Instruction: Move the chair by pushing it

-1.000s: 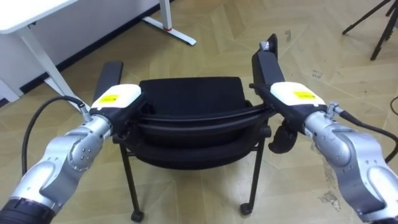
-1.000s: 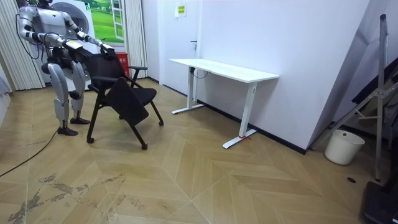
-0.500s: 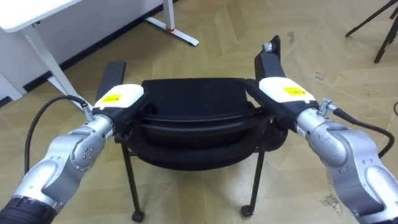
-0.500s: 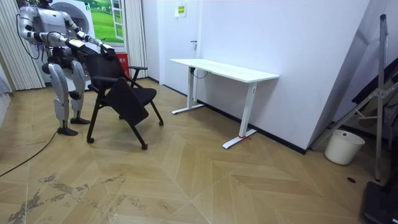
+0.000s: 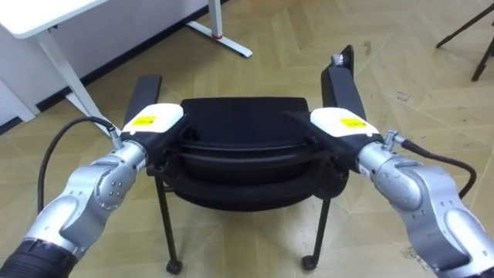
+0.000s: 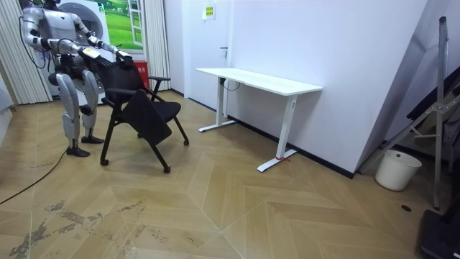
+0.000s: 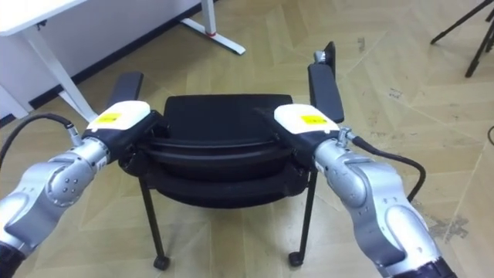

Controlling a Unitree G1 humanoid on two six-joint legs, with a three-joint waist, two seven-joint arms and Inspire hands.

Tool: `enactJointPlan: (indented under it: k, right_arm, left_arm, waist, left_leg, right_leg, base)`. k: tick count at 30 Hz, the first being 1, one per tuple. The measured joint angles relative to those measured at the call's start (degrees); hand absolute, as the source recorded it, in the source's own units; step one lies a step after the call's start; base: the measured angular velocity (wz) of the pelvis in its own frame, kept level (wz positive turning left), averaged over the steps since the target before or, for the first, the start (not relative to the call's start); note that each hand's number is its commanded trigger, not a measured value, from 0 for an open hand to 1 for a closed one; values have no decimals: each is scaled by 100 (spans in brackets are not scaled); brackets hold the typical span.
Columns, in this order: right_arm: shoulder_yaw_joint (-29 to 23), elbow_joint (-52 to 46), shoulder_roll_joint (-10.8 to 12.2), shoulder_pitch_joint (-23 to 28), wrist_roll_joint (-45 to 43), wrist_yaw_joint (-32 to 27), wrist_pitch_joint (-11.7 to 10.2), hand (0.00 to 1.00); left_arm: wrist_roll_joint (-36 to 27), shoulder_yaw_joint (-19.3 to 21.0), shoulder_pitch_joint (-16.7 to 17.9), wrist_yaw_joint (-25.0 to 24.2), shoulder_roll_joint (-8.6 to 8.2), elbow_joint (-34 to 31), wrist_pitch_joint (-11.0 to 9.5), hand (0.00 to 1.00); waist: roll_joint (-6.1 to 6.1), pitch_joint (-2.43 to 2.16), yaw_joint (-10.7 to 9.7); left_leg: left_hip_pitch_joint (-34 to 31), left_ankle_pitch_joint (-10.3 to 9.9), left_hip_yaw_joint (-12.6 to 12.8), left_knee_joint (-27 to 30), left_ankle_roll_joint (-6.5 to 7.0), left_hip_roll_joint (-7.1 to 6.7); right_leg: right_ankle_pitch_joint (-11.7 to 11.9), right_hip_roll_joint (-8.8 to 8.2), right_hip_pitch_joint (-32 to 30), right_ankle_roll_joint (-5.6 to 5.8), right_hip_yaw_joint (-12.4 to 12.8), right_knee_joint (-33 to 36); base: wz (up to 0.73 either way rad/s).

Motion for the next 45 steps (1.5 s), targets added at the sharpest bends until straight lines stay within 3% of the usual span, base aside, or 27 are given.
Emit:
enactJointPlan:
  k: [10, 11, 12, 13, 18, 24, 26, 28, 45]
  right_arm:
    - [78, 739, 3, -3, -144, -852, -211, 0]
    - [107, 836, 7, 1, -205, -971, -267, 26]
    - [130, 950, 19, 7, -230, -1094, -330, 60]
    - [148, 1004, 23, 6, -230, -1175, -353, 100]
    - [153, 1271, 183, 13, -228, -1598, -416, 100]
    - [146, 1441, 234, 33, -203, -1932, -524, 100]
    - [40, 1592, 305, -53, -171, -2079, -520, 100]
    - [65, 1576, 219, -17, -213, -2116, -628, 100]
    - [70, 1671, 223, -14, -231, -2341, -741, 100]
  left_arm:
    - [56, -133, -27, 13, -48, -73, 35, 100]
    - [63, -139, -25, -2, -52, -72, 57, 100]
    - [65, -182, -25, -7, -58, -71, 107, 100]
    - [65, -197, -26, -7, -63, -71, 135, 100]
    - [92, -207, -26, -60, -97, -71, 227, 100]
    - [91, -206, -26, -132, -125, -73, 270, 100]
    - [91, -205, -26, -170, -224, -79, 268, 100]
    - [91, -191, -27, -202, -234, -89, 268, 100]
    - [97, -136, -29, -364, -199, -232, 298, 100]
  waist:
    - [-3, -24, 48]
    - [-3, -24, 41]
    - [9, -35, 12]
    - [11, -37, -20]
    - [41, -32, -71]
    - [52, -66, -97]
    - [115, -90, -63]
    - [139, -97, -54]
    - [91, -61, -37]
  left_leg:
    - [20, -4, -89, 6, -10, 0]
    - [22, -4, -93, 6, -10, 7]
    - [17, -13, -120, 16, -20, 7]
    - [12, -14, -151, 21, -19, 5]
    - [12, -17, -197, 38, -23, 11]
    - [16, -17, -196, 46, -24, 10]
    - [16, -17, -196, 38, -23, 5]
    - [18, -17, -201, 30, -24, 15]
    - [15, -16, -198, 6, -25, 15]
  right_leg:
    - [12, 0, 131, -7, -128, -146]
    - [41, 9, 182, -10, -133, -214]
    - [45, 9, 208, -8, -165, -228]
    - [52, 6, 222, -4, -195, -234]
    - [81, 7, 280, -11, -292, -297]
    - [83, 1, 294, -12, -324, -296]
    - [84, -7, 291, -11, -351, -300]
    - [83, -6, 294, -11, -402, -300]
    - [83, -5, 284, -10, -407, -314]
  base:
    - [6]
    - [6]
    - [8]
    - [15]
    - [4]
    - [1]
    - [0]
    - [2]
    - [0]
